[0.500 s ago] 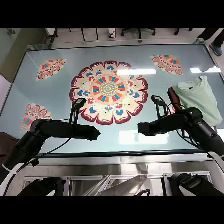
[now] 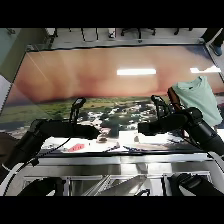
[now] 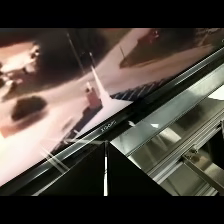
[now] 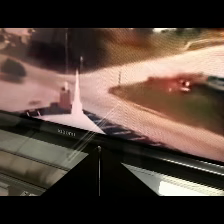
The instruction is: Fold the shirts.
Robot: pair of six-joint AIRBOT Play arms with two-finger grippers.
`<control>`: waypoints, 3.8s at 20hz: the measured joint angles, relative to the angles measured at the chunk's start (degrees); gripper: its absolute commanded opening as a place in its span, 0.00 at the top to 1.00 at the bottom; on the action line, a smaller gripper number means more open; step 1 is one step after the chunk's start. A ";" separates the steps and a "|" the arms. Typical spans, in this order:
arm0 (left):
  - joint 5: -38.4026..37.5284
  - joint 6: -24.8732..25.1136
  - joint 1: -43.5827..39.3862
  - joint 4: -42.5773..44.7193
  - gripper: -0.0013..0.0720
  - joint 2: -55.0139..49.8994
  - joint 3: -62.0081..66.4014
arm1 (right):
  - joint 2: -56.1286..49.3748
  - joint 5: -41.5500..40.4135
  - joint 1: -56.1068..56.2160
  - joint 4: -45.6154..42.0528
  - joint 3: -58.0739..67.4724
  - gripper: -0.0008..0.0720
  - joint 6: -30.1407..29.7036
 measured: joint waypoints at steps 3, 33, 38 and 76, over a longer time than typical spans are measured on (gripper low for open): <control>3.72 -0.52 3.37 1.18 0.97 -0.02 1.84 | 0.00 0.00 0.00 -0.02 0.00 0.95 -0.02; -5.18 -9.16 75.67 58.82 0.96 -20.90 -1.07 | 0.02 0.02 0.00 0.48 0.00 0.95 -0.02; -0.26 -7.65 66.36 50.01 0.96 -15.15 9.81 | 0.02 0.00 0.00 0.76 0.00 0.95 -0.02; 0.28 10.78 28.44 -4.28 0.07 -26.91 0.79 | -36.11 6.43 -20.98 26.08 15.08 0.35 -24.50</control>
